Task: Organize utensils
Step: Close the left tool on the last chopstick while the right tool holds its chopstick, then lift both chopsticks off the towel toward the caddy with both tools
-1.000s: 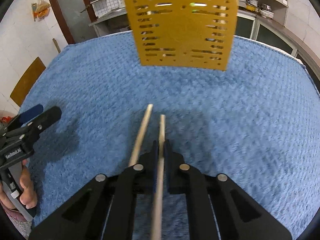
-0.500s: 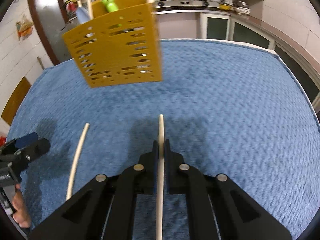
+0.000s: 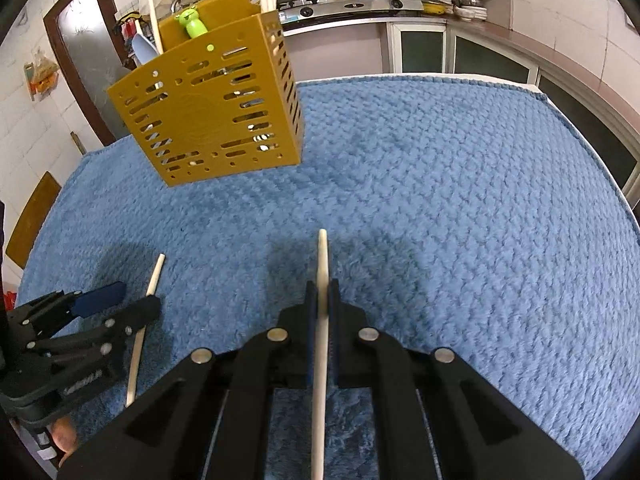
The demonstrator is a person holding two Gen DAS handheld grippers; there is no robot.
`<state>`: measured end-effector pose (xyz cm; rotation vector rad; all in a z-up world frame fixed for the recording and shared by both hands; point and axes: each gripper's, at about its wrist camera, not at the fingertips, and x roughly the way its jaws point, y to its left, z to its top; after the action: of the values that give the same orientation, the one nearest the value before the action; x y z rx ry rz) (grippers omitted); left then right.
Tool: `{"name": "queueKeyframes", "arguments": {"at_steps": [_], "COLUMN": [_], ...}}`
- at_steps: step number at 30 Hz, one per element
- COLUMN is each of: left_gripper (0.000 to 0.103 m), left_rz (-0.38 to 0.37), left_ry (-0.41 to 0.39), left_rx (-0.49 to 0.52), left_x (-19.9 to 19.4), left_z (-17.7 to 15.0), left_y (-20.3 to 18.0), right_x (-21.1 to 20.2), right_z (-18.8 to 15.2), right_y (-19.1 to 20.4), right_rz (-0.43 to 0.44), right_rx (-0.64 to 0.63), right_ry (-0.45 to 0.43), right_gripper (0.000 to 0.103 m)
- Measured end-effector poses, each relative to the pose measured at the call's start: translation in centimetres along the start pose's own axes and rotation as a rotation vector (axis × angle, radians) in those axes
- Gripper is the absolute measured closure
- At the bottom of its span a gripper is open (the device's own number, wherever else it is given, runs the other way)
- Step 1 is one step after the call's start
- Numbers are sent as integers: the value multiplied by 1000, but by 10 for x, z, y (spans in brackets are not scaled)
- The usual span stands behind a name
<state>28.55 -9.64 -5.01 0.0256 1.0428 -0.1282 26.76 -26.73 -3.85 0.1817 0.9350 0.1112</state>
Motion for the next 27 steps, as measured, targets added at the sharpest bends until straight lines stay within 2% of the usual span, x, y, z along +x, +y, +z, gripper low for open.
{"name": "queueKeyframes", "arguments": {"at_steps": [7,12,14,20,25,27], "left_gripper": [70,89,92,99,96,95], "left_rz": [22,10,-8,-46,-38,-13], "left_ry": [9,12,14,23,46,49], "left_rx": [49,57,61,61,80,96], "left_x": [6,5,4,-3,3,6], "left_z": [10,13,14,13,14,15], "left_y": [-5,-6,-3,11,4,-2], "right_x": [7,8,7,8,9,10], "right_z": [-2,-3,-3,-4,-3,-2], "right_y": [0,-1,-2,2,5,4], "right_rz": [4,8,11,-5,-20,-17], "right_rx": [-2,-2,-2,-26,-38,-39], "right_ry": [23,26,28,38,42,43], "right_gripper": [97,97,97,97,97,97]}}
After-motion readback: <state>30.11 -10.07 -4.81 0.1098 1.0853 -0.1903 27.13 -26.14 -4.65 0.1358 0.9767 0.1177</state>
